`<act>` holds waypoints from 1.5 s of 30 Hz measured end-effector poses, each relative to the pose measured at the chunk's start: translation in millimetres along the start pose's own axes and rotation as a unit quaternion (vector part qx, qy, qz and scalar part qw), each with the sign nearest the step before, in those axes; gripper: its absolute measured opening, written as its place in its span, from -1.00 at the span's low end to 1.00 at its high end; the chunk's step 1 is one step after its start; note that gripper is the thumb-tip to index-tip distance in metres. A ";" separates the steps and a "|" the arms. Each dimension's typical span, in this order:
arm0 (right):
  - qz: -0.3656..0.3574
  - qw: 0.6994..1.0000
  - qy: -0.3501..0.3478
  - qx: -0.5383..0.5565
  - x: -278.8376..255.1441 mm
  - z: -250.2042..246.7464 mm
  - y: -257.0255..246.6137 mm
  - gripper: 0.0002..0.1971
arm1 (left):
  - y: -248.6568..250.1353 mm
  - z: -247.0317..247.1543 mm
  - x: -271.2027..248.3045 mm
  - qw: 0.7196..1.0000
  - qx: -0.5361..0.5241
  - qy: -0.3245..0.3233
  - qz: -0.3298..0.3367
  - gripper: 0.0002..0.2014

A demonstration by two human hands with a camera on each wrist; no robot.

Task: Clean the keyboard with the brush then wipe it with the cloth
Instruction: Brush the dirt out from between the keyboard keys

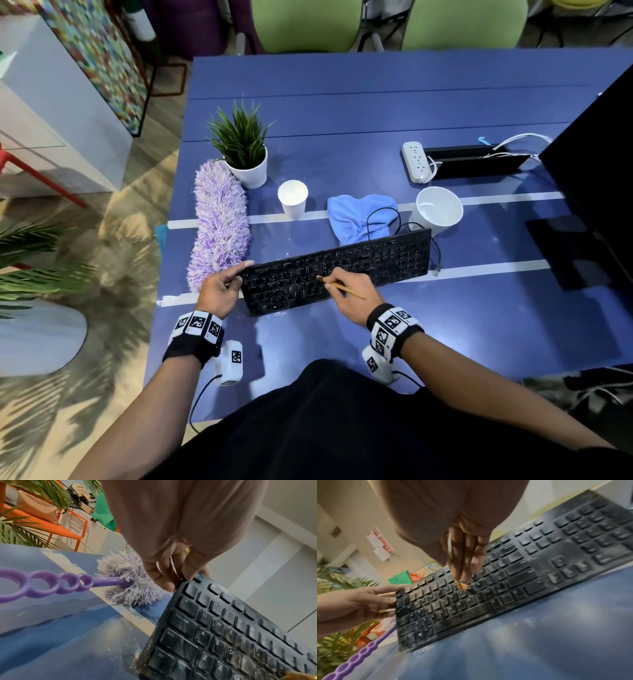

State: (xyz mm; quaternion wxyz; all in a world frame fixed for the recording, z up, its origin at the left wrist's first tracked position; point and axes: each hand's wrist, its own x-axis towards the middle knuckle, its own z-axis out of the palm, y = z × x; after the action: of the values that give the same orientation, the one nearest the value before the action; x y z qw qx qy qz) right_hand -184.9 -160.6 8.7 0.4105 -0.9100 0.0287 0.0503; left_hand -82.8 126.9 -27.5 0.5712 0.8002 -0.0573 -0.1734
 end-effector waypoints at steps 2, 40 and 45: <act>-0.011 0.998 -0.061 -0.010 6.7 10.0 -9.3 -1.00 | -0.9 -0.1 -1.2 1.000 0.001 0.001 -0.002 -0.28; 0.016 0.999 -0.001 -0.037 -5.5 98.2 -58.7 -0.95 | -4.5 -15.9 -1.5 0.990 0.120 -0.043 0.064 -0.56; -0.004 0.999 -0.033 -0.021 -6.6 110.0 -73.1 -0.96 | 2.6 -15.6 -6.6 0.989 0.126 -0.042 0.068 -0.59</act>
State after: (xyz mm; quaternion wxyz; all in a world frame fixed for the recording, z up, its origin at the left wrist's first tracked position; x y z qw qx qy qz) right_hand -192.1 -29.7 -8.5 0.3924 -0.9163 0.0108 0.0791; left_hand -83.3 141.8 -19.3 0.4731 0.8521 -0.1569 -0.1595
